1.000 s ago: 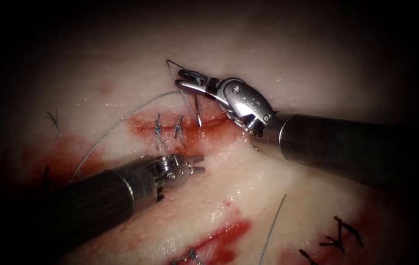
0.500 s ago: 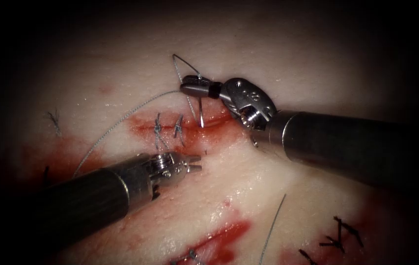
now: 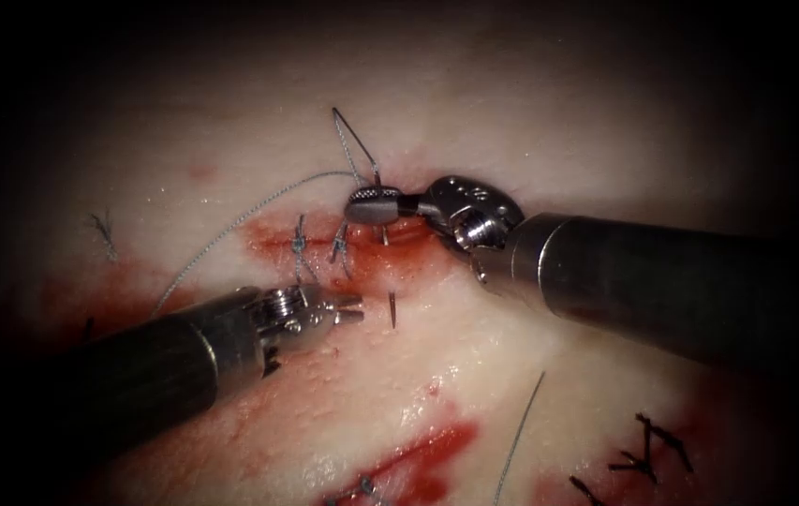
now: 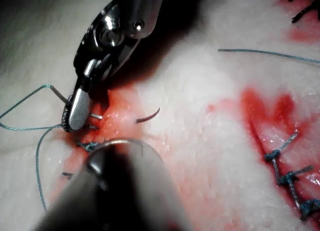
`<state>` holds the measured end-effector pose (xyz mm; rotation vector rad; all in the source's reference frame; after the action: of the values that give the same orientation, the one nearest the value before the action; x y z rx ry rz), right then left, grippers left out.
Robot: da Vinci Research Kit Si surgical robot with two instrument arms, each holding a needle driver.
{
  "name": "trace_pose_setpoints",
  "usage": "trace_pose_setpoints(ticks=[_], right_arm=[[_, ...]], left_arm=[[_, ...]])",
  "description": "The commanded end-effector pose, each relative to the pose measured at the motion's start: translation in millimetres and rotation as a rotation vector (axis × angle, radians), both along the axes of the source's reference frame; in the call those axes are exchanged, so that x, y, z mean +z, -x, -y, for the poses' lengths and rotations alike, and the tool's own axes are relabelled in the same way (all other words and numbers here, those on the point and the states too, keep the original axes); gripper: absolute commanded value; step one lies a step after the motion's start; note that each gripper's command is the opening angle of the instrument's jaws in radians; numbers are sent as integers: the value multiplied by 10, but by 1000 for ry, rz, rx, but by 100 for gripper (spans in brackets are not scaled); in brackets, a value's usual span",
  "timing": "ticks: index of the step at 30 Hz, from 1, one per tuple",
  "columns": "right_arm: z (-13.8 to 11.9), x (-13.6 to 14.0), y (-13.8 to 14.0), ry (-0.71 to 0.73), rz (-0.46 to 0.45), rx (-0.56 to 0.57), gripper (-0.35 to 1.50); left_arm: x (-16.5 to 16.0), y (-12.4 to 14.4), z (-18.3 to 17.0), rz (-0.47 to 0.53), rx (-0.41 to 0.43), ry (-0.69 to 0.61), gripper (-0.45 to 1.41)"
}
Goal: Wound Closure
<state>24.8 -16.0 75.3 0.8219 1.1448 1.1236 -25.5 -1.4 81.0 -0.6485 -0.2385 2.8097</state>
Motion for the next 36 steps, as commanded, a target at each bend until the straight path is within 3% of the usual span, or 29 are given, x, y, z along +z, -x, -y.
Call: trace_pose_setpoints(ticks=[1, 8, 9, 10, 11, 14, 17, 20, 26, 32, 36], right_arm=[[4, 1, -12, -19, -6, -28, -35], [5, -5, -8, -38, 0, 12, -35], [1, -4, -3, -36, -11, 26, 9], [-16, 0, 13, -28, -65, 72, 99], [-16, 0, 13, -28, -65, 72, 99], [-32, 6, 32, -16, -133, 123, 126], [-45, 11, 59, -11, -138, 171, 135], [-49, 12, 72, -13, -125, 185, 136], [-66, 8, 127, -12, -140, 262, 130], [-63, 7, 138, -1, -123, 285, 121], [-61, 7, 131, 1, -120, 290, 118]], left_arm=[[3, 6, -6, 6, -10, 1, 31], [0, 9, -9, 30, 30, 50, 32], [-1, 10, -10, 35, 51, 66, 32], [-5, 14, -8, 75, 108, 117, 34], [-5, 14, -8, 75, 108, 117, 34], [-7, 21, -5, 169, 187, 162, 51], [-8, 27, -5, 275, 216, 233, 54], [-7, 27, -5, 293, 229, 257, 54], [-4, 27, -9, 325, 283, 299, 59], [5, 36, -19, 346, 256, 339, 63], [8, 47, -23, 368, 223, 380, 42]])
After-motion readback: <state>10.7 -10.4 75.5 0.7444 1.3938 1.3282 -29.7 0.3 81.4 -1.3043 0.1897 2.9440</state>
